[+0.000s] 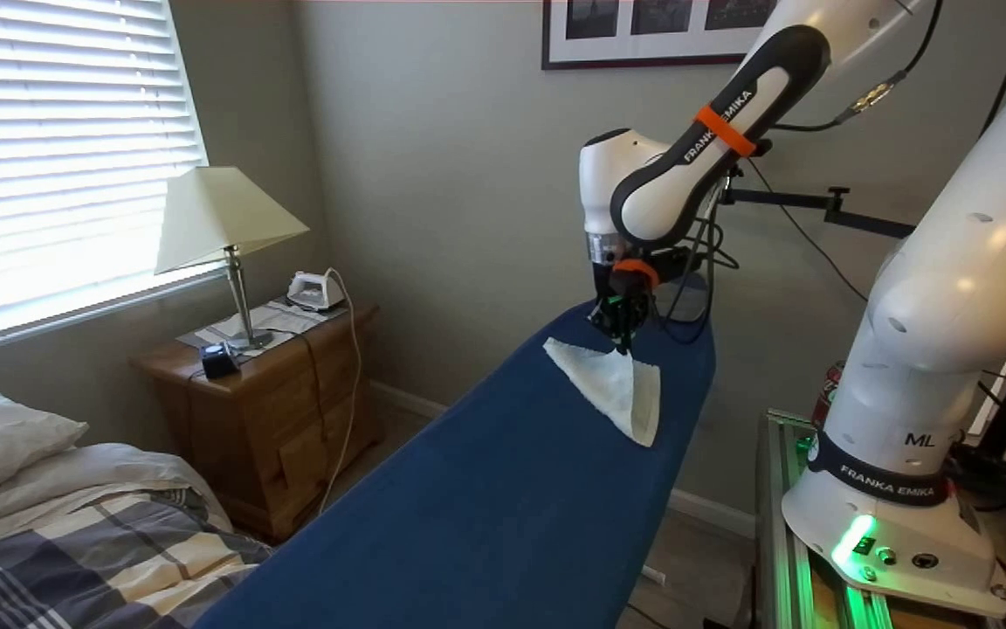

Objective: Fold the towel into a triangle twice.

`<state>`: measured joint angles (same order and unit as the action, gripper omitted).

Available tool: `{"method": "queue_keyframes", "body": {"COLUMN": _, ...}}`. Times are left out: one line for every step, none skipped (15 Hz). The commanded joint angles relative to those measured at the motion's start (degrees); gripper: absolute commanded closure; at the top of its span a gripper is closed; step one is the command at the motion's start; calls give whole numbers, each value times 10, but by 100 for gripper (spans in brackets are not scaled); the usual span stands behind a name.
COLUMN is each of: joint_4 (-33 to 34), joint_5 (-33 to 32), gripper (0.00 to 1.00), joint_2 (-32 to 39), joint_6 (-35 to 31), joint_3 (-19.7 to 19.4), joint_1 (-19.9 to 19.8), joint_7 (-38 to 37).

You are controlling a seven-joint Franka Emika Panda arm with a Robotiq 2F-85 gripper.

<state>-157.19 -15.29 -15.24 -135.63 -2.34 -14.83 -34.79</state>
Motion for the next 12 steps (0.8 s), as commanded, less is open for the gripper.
{"method": "queue_keyframes", "body": {"joint_4": 1, "joint_5": -17, "gripper": 97, "joint_2": -9, "joint_6": 22, "joint_3": -8, "joint_1": -10, "joint_7": 19}}
{"method": "queue_keyframes", "body": {"joint_4": 1, "joint_5": -18, "gripper": 98, "joint_2": -9, "joint_6": 24, "joint_3": -10, "joint_1": -11, "joint_7": 22}}
{"method": "queue_keyframes", "body": {"joint_4": 1, "joint_5": -22, "gripper": 98, "joint_2": -9, "joint_6": 24, "joint_3": -11, "joint_1": -13, "joint_7": 25}}
{"method": "queue_keyframes", "body": {"joint_4": 1, "joint_5": -24, "gripper": 98, "joint_2": -9, "joint_6": 23, "joint_3": -13, "joint_1": -15, "joint_7": 28}}
{"method": "queue_keyframes", "body": {"joint_4": 1, "joint_5": -29, "gripper": 98, "joint_2": -8, "joint_6": 20, "joint_3": -14, "joint_1": -18, "joint_7": 31}}
{"method": "queue_keyframes", "body": {"joint_4": 1, "joint_5": -35, "gripper": 98, "joint_2": -7, "joint_6": 19, "joint_3": -15, "joint_1": -21, "joint_7": 32}}
{"method": "queue_keyframes", "body": {"joint_4": 1, "joint_5": -40, "gripper": 98, "joint_2": -7, "joint_6": 19, "joint_3": -17, "joint_1": -23, "joint_7": 35}}
{"method": "queue_keyframes", "body": {"joint_4": 1, "joint_5": -45, "gripper": 98, "joint_2": -7, "joint_6": 18, "joint_3": -19, "joint_1": -26, "joint_7": 37}}
{"method": "queue_keyframes", "body": {"joint_4": 1, "joint_5": -49, "gripper": 98, "joint_2": -6, "joint_6": 17, "joint_3": -21, "joint_1": -28, "joint_7": 40}}
{"method": "queue_keyframes", "body": {"joint_4": 1, "joint_5": -54, "gripper": 98, "joint_2": -6, "joint_6": 16, "joint_3": -22, "joint_1": -30, "joint_7": 41}}
{"method": "queue_keyframes", "body": {"joint_4": 1, "joint_5": -55, "gripper": 98, "joint_2": -4, "joint_6": 16, "joint_3": -23, "joint_1": -31, "joint_7": 43}}
{"method": "queue_keyframes", "body": {"joint_4": 1, "joint_5": -57, "gripper": 98, "joint_2": -3, "joint_6": 15, "joint_3": -24, "joint_1": -32, "joint_7": 44}}
